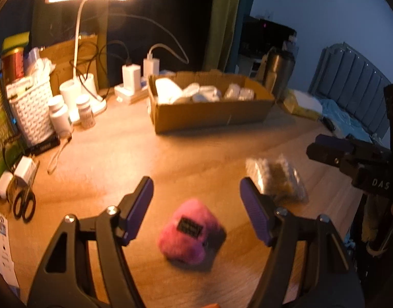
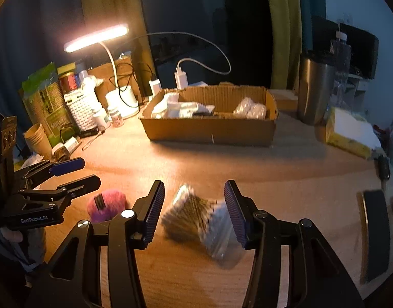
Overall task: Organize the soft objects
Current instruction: 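Move both tools back toward the cotton swab pack and pink plush toy, then grasp the cotton swab pack with the right tool while the left tool grasps the pink plush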
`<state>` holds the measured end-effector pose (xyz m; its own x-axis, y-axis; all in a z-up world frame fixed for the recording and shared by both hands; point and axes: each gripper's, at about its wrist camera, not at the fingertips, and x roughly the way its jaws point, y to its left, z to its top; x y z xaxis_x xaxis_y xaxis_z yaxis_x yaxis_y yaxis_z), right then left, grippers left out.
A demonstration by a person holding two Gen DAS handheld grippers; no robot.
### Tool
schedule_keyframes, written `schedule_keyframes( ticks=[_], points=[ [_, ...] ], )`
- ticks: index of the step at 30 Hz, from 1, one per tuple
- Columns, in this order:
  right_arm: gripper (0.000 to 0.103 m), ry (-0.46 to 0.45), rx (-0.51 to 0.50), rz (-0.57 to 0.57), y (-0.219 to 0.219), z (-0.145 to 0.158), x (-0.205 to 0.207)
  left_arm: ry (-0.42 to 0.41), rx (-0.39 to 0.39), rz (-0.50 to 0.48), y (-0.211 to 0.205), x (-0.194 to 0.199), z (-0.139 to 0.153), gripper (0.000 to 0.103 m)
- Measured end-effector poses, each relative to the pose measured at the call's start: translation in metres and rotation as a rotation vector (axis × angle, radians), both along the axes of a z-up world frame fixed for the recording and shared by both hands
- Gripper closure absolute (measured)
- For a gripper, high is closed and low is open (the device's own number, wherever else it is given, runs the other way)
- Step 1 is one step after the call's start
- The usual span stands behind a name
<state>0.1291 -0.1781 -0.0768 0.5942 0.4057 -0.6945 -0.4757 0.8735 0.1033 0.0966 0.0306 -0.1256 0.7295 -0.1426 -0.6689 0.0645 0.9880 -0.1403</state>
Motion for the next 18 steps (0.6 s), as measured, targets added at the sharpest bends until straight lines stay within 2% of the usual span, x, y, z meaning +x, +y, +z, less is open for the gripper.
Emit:
schedule_keyframes(
  ticks=[11, 13, 15, 18],
  points=[
    [0.044, 0.068, -0.010, 0.004, -0.007, -0.035, -0.004, 0.074, 0.025, -0.005, -0.006, -0.011, -0.029, 0.032],
    [0.039, 0.080, -0.001, 0.008, -0.006, -0.039, -0.001, 0.089, 0.026, 0.005, -0.004, -0.010, -0.033, 0.032],
    [0.027, 0.093, 0.008, 0.016, -0.004, -0.042, 0.002, 0.102, 0.027, 0.012, -0.002, -0.008, -0.037, 0.032],
    [0.025, 0.104, 0.009, 0.021, -0.001, -0.048, 0.005, 0.116, 0.033, 0.011, -0.003, -0.005, -0.040, 0.031]
  ],
)
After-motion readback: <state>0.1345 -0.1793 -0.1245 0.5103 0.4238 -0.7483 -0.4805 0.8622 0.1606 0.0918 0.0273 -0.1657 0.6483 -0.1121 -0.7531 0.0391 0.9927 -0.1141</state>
